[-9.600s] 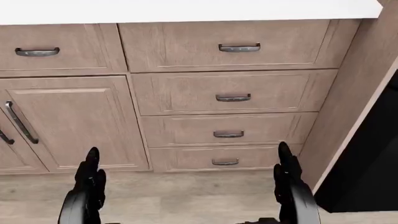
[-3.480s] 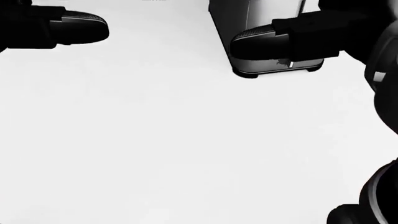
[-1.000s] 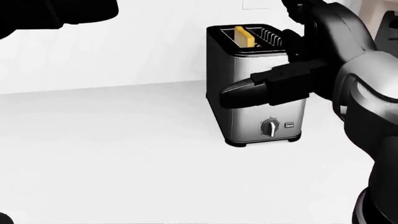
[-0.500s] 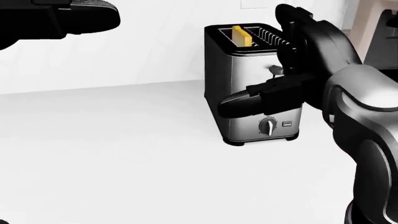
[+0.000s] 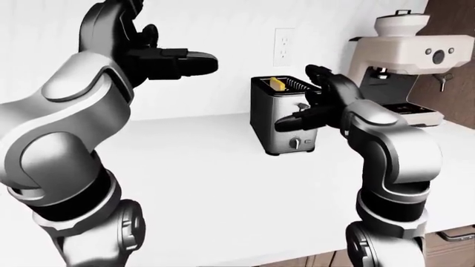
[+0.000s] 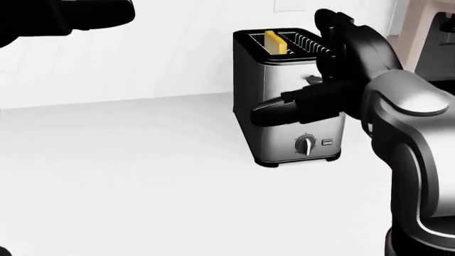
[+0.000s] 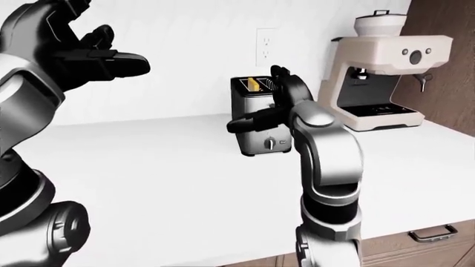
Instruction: Push down the lever of the toaster to turn it on.
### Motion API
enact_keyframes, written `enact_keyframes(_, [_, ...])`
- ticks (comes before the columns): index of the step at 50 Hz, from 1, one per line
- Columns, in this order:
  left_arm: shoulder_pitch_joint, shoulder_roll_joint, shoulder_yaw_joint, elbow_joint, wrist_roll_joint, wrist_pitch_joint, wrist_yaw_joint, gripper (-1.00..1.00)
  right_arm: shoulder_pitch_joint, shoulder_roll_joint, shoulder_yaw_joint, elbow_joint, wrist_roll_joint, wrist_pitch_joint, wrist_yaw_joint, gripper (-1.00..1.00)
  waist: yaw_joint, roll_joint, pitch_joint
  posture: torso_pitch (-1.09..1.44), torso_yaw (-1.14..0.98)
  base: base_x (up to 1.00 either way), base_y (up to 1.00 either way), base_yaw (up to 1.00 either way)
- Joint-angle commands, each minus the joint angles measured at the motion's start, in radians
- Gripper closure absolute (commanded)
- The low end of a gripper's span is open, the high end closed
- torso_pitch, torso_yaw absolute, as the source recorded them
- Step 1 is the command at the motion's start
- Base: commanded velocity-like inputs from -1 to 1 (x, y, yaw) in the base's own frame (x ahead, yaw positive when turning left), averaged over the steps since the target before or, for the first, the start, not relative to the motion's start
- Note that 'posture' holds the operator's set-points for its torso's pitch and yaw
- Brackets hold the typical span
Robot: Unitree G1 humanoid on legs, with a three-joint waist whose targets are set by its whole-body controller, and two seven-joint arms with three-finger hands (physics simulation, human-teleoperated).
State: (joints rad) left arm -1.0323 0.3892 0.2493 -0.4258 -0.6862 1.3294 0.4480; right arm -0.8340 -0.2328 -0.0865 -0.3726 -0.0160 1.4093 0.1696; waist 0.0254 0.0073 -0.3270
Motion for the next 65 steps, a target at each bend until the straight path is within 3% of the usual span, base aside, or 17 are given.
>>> enact_keyframes(1, [-0.028, 0.007, 0.002, -0.008, 0.001, -0.028, 0.002, -1.00, -0.032, -0.004, -0.008, 0.000, -0.008, -0.051, -0.004, -1.00, 0.000, 0.001, -0.005, -0.52, 0.00, 0.00, 0.00, 0.00])
enact_keyframes(30, [-0.025, 0.001, -0.001, -0.017, -0.026, -0.027, 0.031, -1.00, 0.005, 0.005, -0.033, 0.177, 0.027, -0.252, -0.038, -1.00, -0.001, 0.001, -0.008, -0.52, 0.00, 0.00, 0.00, 0.00])
enact_keyframes(48, [-0.044, 0.009, -0.002, 0.002, -0.038, -0.034, 0.037, -1.00, -0.081, 0.005, -0.028, 0.411, 0.047, -0.399, -0.070, -1.00, -0.004, 0.004, -0.006, -0.52, 0.00, 0.00, 0.00, 0.00])
enact_keyframes(57, [-0.035, 0.002, -0.005, -0.008, -0.044, -0.033, 0.045, -1.00, -0.077, 0.001, -0.033, 0.512, 0.056, -0.507, -0.083, -1.00, -0.009, 0.005, -0.004, -0.52, 0.00, 0.00, 0.00, 0.00])
enact_keyframes(65, [-0.036, -0.001, -0.009, -0.007, -0.045, -0.034, 0.051, -1.00, -0.063, 0.006, -0.028, 0.504, 0.063, -0.506, -0.091, -1.00, -0.005, 0.002, 0.000, -0.52, 0.00, 0.00, 0.00, 0.00])
